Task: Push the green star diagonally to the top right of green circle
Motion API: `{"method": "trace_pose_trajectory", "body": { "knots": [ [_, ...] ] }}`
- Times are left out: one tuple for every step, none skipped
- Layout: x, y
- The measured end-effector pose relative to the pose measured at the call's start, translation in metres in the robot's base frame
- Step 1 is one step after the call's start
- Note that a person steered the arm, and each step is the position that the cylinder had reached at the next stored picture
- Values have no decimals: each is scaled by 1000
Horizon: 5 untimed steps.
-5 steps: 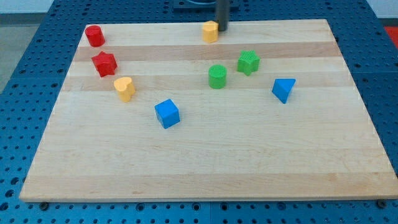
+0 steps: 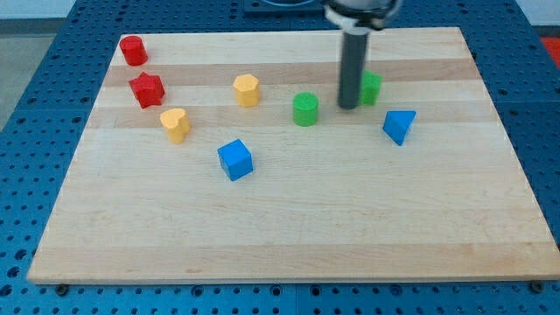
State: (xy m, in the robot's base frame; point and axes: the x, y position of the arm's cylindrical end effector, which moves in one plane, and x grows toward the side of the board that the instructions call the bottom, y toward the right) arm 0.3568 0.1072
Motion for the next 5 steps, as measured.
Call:
{"method": "trace_pose_trajectory", "body": {
  "knots": [
    [-42, 52],
    [-67, 92],
    [-51, 102],
    [-75, 110],
    [-102, 81]
  ]
}}
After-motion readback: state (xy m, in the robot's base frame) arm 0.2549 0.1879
